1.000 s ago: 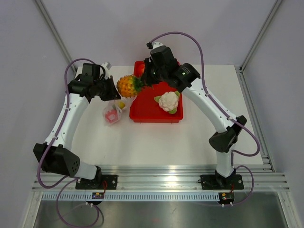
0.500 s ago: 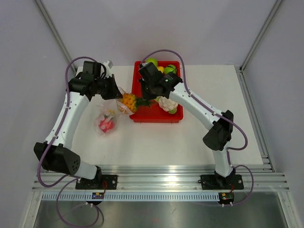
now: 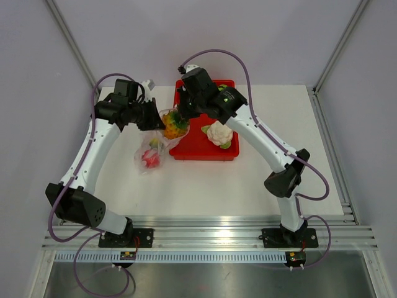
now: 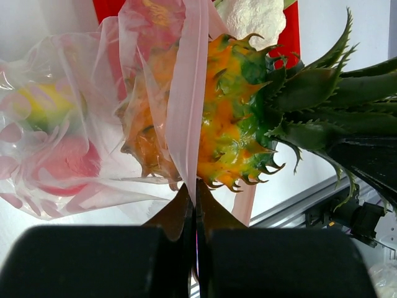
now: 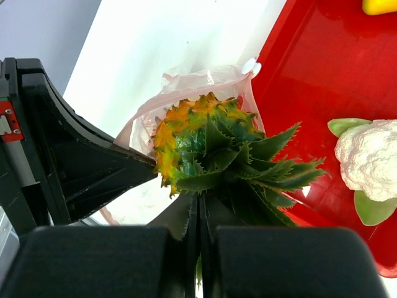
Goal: Place the food in the zip-top bag and seal the zipper
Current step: Place the fake fruit in the zipper food storage bag.
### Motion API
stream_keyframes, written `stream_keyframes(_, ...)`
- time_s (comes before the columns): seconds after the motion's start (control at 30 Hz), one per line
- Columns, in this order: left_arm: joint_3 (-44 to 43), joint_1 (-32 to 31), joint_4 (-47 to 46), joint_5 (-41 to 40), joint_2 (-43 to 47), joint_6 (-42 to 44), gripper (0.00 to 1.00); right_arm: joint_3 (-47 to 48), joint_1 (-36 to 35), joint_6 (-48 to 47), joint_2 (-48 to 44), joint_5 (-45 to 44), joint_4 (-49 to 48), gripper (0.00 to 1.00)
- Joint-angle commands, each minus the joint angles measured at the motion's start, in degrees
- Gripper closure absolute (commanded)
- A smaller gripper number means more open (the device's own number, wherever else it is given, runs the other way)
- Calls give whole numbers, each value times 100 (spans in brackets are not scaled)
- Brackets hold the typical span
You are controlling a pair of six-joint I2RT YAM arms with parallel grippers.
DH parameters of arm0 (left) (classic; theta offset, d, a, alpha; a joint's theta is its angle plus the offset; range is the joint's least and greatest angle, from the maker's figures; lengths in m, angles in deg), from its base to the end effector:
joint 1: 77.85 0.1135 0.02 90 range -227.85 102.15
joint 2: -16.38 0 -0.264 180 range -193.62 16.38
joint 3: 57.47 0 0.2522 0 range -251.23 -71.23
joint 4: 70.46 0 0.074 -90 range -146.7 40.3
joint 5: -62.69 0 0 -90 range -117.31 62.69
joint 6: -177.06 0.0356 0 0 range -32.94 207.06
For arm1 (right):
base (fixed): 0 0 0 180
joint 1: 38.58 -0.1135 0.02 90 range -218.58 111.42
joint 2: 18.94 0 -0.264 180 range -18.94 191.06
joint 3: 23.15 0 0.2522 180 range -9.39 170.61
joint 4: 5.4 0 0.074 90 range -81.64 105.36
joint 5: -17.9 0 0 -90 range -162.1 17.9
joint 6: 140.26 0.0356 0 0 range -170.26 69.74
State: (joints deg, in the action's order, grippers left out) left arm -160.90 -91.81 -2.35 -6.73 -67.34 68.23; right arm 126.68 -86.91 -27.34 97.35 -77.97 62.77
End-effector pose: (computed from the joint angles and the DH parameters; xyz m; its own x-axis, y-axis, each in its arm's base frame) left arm 0.2879 -0.0845 0.3807 -0.8329 -0.1043 -0.5436 0.1939 0.8648 -0.4631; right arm 0.2934 0.3241 0.4274 -0.6156 -0.1089 -0.7805 -0.4857 0.8324 0.2669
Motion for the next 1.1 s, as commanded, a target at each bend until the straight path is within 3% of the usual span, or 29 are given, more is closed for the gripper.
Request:
stream_keyframes(0.0, -332, -46, -293, 245, -21, 55, 100, 61, -167, 108, 25, 376, -247, 100)
stream_keyframes(0.23, -402, -46, -320, 394, -4, 55, 100, -748, -308, 126, 113, 307, -379, 100)
stream_keyframes(0.53, -411, -46, -372, 473, 58, 20, 100, -977, -317, 213, -62, 340, -537, 100)
stream_keyframes(0.83, -385, -46, -495, 596, 137, -77, 100, -749, -616, 362, 429, 734, -660, 100)
stream_keyframes(0.87, -367, -46, -487, 579, 163, -60, 100, -749, -616, 363, 447, 780, -651, 96)
stream_keyframes(1.03, -306, -37, -381, 333, 198, 46, 100, -1029, -607, 292, 0, 483, -765, 51)
stream_keyframes(1.07, -262, -37, -390, 315, 216, 37, 100, -1099, -615, 275, -245, 386, -792, 48)
